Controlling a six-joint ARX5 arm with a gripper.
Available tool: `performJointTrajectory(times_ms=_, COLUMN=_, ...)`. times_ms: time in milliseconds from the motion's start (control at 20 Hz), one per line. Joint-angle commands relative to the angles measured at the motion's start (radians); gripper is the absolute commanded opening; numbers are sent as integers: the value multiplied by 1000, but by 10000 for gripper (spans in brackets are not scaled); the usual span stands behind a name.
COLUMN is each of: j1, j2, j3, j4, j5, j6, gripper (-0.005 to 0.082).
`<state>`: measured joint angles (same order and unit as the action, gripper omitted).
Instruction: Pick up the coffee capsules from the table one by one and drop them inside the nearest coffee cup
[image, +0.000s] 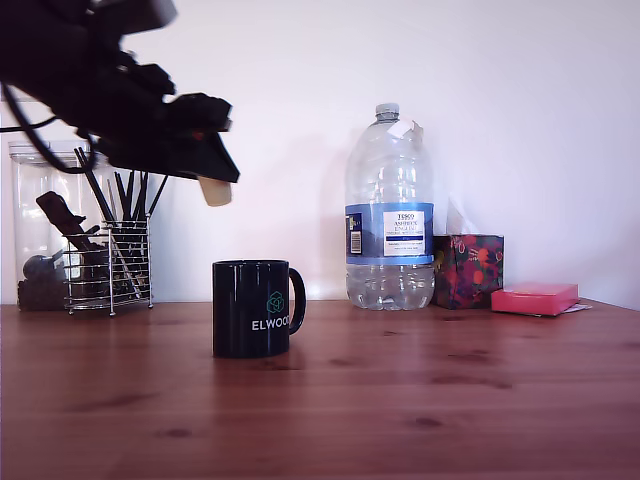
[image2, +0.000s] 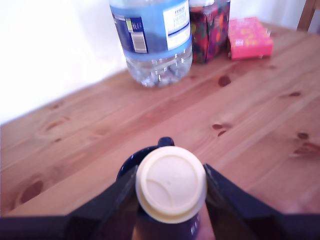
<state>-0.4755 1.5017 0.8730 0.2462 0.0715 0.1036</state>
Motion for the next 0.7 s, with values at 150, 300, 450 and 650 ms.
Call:
performJointTrajectory(times_ms=150, j1=34, j2=151, j3=192, j4=-159, j5=33, j6=-20, gripper=252)
performJointTrajectory(times_ms=300, j1=63, j2=244, j3=316, j4=-278, j5=81, j6=-60, gripper=252)
performJointTrajectory(times_ms=450, j1=84, j2=327, j3=429, j4=-411, j5=140, j6=-87, gripper=252)
performJointTrajectory(times_ms=650, j1=97, j2=420, j3=542, j4=-549, j5=186, j6=-107, gripper=253)
